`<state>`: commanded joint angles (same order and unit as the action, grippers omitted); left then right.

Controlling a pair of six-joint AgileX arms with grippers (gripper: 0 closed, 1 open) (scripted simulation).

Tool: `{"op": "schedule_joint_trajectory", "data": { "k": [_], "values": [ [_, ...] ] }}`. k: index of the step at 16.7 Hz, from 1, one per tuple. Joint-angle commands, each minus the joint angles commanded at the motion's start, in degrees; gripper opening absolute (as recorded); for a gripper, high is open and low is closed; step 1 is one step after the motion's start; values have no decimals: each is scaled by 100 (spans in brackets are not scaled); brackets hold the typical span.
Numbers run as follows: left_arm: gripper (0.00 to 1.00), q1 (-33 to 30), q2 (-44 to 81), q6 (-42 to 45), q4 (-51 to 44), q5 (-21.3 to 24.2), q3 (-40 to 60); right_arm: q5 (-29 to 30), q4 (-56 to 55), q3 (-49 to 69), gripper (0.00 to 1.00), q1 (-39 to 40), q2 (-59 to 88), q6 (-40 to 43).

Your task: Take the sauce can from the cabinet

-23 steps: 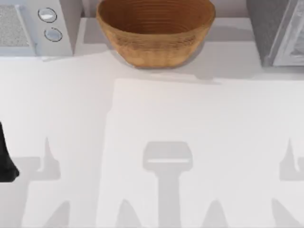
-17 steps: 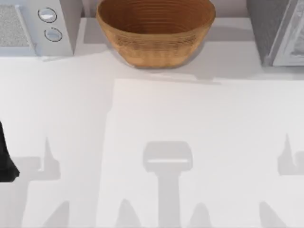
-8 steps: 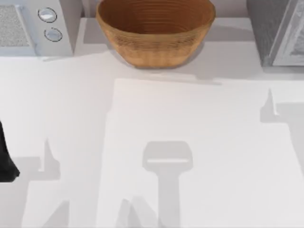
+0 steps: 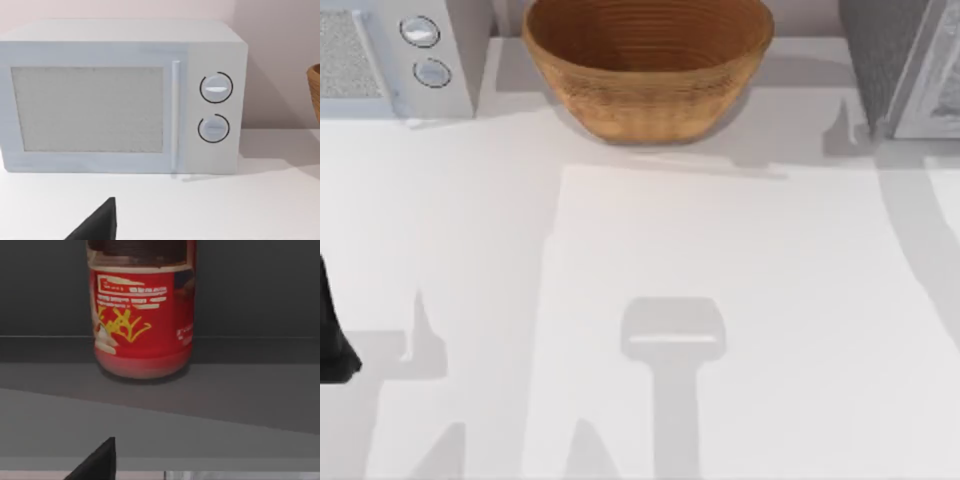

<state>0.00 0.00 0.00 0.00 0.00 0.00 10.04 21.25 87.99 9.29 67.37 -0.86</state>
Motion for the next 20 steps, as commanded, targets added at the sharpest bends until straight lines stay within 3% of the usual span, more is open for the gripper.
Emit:
{"op": "schedule_joint_trajectory", "data": {
  "k": [4,12,20],
  "values": [
    [100,0,0,0,0,0,0,107,233,1031,100,112,753,-4],
    [100,0,0,0,0,0,0,142,248,1260,100,126,943,-11],
    [100,0,0,0,0,0,0,481,79,2558,100,406,2466,-38]
  ]
}}
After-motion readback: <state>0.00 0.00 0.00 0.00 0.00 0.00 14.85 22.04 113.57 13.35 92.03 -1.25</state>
